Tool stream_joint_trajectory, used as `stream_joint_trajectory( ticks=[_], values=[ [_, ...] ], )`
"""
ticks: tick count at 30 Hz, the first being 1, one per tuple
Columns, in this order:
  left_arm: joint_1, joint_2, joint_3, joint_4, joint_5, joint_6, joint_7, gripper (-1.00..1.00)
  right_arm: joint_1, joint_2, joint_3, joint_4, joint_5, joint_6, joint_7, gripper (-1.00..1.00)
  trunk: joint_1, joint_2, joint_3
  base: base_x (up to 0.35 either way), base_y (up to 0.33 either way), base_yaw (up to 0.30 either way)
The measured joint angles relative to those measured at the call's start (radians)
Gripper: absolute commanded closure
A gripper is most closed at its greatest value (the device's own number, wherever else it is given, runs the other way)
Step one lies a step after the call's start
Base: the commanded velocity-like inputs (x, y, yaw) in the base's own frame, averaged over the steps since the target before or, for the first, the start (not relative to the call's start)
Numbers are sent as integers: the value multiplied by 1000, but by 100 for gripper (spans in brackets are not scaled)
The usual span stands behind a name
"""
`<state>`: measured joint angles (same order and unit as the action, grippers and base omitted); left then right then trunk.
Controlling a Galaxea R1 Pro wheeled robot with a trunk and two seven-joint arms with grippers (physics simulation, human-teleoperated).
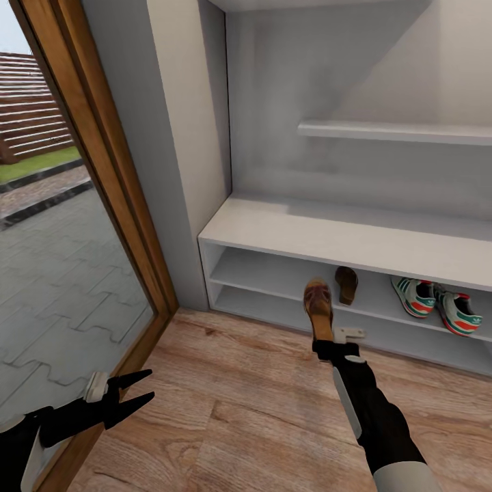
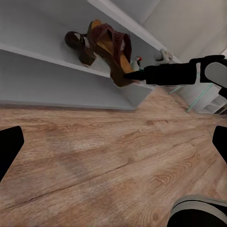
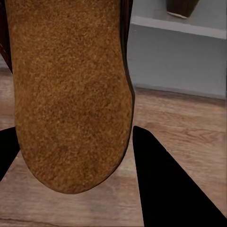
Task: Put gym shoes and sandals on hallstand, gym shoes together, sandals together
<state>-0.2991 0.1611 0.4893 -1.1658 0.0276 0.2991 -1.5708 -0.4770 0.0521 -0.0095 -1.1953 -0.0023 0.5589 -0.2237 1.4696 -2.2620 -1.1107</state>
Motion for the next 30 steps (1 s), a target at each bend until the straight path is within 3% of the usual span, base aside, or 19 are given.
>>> stream_joint_trajectory(
  ticks=[6,24,30],
  values=[
    [0,0,0,0,0,0,0,-100,0,-1,-1,21,-4,-37,0,100,0,0,0,0,0,0],
    [0,0,0,1,0,0,0,-100,0,-1,-4,79,-6,-40,0,100,0,0,0,120,0,0],
    [0,0,0,0,0,0,0,-100,0,0,-4,155,-9,-41,0,100,0,0,0,5,0,0]
  ],
)
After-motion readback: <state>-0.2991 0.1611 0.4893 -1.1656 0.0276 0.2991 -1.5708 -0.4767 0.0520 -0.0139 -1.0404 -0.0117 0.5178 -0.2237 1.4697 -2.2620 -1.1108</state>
